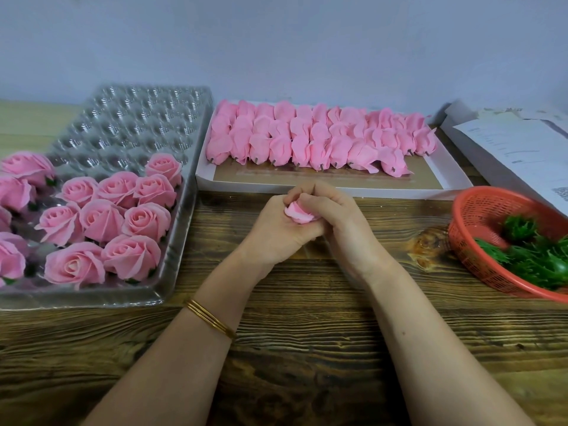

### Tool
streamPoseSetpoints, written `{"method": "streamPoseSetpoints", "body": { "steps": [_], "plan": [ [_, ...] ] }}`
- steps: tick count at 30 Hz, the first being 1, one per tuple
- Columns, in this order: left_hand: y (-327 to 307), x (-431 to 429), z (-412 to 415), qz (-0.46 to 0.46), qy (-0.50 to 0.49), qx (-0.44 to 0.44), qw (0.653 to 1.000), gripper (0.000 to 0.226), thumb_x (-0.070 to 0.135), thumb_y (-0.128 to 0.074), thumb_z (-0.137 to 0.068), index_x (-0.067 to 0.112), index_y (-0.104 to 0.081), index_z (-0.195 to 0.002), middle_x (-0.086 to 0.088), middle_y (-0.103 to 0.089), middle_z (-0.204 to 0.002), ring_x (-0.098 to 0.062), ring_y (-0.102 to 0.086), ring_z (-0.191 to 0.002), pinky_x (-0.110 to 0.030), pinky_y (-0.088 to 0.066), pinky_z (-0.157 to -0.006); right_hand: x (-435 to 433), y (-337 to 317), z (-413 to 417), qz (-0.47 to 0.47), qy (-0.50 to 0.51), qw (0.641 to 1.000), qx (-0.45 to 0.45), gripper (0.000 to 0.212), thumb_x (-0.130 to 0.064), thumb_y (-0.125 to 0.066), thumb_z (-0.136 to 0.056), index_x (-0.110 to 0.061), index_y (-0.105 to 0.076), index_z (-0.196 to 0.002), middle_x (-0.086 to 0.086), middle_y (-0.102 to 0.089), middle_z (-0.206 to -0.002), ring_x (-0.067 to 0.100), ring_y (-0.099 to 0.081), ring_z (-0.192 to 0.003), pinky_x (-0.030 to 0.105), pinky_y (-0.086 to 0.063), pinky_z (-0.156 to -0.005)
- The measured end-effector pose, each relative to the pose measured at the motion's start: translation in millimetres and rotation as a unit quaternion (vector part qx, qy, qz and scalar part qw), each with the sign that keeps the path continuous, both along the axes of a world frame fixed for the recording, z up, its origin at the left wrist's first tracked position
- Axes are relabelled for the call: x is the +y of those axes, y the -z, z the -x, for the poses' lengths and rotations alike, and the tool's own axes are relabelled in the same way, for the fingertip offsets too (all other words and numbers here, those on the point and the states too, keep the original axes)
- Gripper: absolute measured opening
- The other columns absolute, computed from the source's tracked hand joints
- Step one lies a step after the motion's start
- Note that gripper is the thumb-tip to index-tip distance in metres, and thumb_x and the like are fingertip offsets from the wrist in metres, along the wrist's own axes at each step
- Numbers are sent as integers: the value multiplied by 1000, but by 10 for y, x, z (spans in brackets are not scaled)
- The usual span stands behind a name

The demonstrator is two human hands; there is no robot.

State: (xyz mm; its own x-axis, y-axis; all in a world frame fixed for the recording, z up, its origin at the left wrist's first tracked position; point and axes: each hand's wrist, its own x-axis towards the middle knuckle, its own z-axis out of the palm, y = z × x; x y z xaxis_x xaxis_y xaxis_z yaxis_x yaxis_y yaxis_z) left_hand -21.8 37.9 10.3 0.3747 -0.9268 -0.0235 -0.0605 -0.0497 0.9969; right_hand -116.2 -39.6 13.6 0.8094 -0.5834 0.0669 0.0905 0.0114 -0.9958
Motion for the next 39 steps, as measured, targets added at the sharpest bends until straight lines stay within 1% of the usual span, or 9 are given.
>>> {"method": "streamPoseSetpoints", "body": {
  "steps": [6, 10, 14, 18, 22, 24, 27, 30, 39],
  "plan": [
    [-21, -4, -8, 5, -25, 41, 999, 17, 8, -70, -87, 17, -63, -75, 11, -58, -55, 0, -54, -51, -15, -42, -49, 37, -24, -9, -32, 10, 999, -19, 28, -29, -53, -92, -7, -67, -101, 10, -64, -85, 16, -60, -71, 23, -47, -52],
    [-10, -39, -23, 41, -95, 70, 992, 20, 6, -71, -85, 15, -63, -69, 4, -54, -54, -6, -46, -49, -16, -38, -48, 23, 6, -52, -40, 36, 998, -23, 41, -24, -40, -104, 10, -58, -117, 21, -59, -92, 21, -54, -73, 26, -50, -63],
    [-30, -45, -49, 77, -117, 104, 985, 22, 1, -68, -88, 16, -68, -72, 10, -65, -58, 0, -61, -55, -14, -47, -53, 13, 43, -70, -105, 63, 992, -29, 39, -23, -35, -105, 0, -63, -121, 10, -68, -109, 16, -62, -91, 25, -53, -77],
    [-17, -46, -97, 110, -142, 142, 973, 15, 0, -69, -86, 12, -69, -77, 5, -71, -70, -6, -69, -71, -17, -53, -62, 3, 59, -78, -122, 70, 990, -25, 35, -12, -49, -92, -2, -62, -123, 11, -67, -118, 17, -62, -103, 35, -50, -92],
    [-34, -76, -91, 127, -164, 186, 960, 28, -3, -66, -87, 15, -63, -65, 5, -66, -60, -7, -65, -60, -20, -53, -58, 23, 112, -76, -53, 70, 996, -4, 44, 18, -60, -79, 4, -63, -120, 25, -67, -117, 38, -62, -115, 47, -49, -104],
    [-40, -81, -74, 125, -156, 206, 958, 36, -3, -66, -87, 18, -63, -58, 5, -64, -57, -8, -64, -56, -22, -53, -54, 62, 142, -84, -4, 65, 998, 1, 41, 19, -67, -78, 3, -65, -116, 25, -69, -112, 39, -65, -110, 44, -52, -100],
    [-39, -81, -54, 123, -142, 213, 959, 36, -1, -67, -87, 17, -58, -58, 6, -59, -55, -7, -62, -55, -22, -52, -54, 114, 157, -109, 22, 64, 998, -15, 31, 12, -74, -76, -4, -70, -103, 15, -74, -96, 20, -70, -90, 26, -55, -83],
    [-47, -81, -48, 122, -140, 222, 957, 31, -1, -66, -88, 13, -53, -64, 6, -56, -56, -6, -60, -54, -21, -52, -54, 138, 168, -134, 22, 65, 997, -29, 34, 10, -75, -76, -17, -71, -95, -2, -74, -81, 8, -69, -80, 18, -53, -75],
    [-41, -76, -58, 109, -127, 232, 958, 27, 1, -68, -87, 12, -51, -70, 2, -56, -59, -9, -60, -57, -22, -53, -56, 150, 172, -149, 14, 83, 996, -33, 36, 14, -74, -74, -16, -73, -94, -1, -74, -77, 8, -68, -75, 20, -54, -71]
  ]
}}
